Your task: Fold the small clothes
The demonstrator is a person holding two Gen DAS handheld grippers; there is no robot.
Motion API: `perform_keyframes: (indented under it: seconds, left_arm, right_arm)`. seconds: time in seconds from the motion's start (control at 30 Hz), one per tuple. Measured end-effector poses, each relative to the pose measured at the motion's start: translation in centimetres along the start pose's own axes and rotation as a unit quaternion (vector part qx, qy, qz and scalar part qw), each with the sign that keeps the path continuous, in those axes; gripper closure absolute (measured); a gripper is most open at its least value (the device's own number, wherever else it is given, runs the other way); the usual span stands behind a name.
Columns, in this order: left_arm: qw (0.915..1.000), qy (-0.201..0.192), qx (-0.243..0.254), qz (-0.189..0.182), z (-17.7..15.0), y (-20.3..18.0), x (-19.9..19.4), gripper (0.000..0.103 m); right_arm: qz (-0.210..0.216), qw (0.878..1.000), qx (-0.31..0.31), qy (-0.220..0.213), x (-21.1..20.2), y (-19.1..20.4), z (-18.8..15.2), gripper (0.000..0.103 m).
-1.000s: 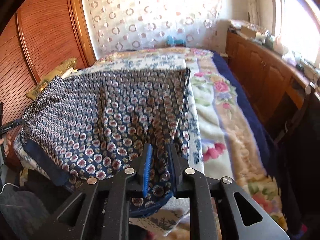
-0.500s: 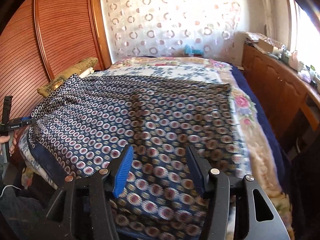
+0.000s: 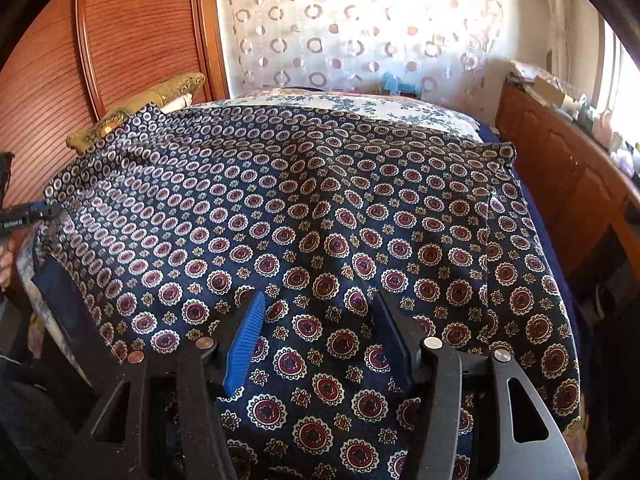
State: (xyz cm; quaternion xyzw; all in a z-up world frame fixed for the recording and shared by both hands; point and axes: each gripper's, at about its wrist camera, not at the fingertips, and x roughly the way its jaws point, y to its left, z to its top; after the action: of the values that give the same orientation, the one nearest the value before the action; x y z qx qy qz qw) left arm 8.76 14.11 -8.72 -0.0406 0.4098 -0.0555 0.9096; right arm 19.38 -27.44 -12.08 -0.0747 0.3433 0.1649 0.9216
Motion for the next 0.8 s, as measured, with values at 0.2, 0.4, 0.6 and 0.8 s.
perform_keyframes:
  seconds: [0.2,0.4,0.6,0.8]
  left_arm:
    - [0.9999,-0.003,-0.01,-0.001,-0.1,0.4,-0.2,0.045]
    - [0.9999,-0.003,-0.008,-0.006,0.0,0.4,-0.1,0.069]
    - [0.9997,-0.013,0.009,-0.02,0.7,-1.0,-0.9,0.099]
    - [0.9945,-0.067,0.039,-0.07,4.6,-5.1,-4.2,0.099]
  right_arm:
    - [-0.012,1.0,-0.006,-0.014,0.0,0.5,-0.9,0.029]
    - [-0.015,0.999,-0.003,-0.028,0.0,0.4,-1.4,0.025]
    - [-0.012,1.0,-0.007,-0.025,-0.2,0.1,-1.5,0.023]
    - [-0.011,1.0,-0.007,-0.02,-0.3,0.0,-1.2,0.023]
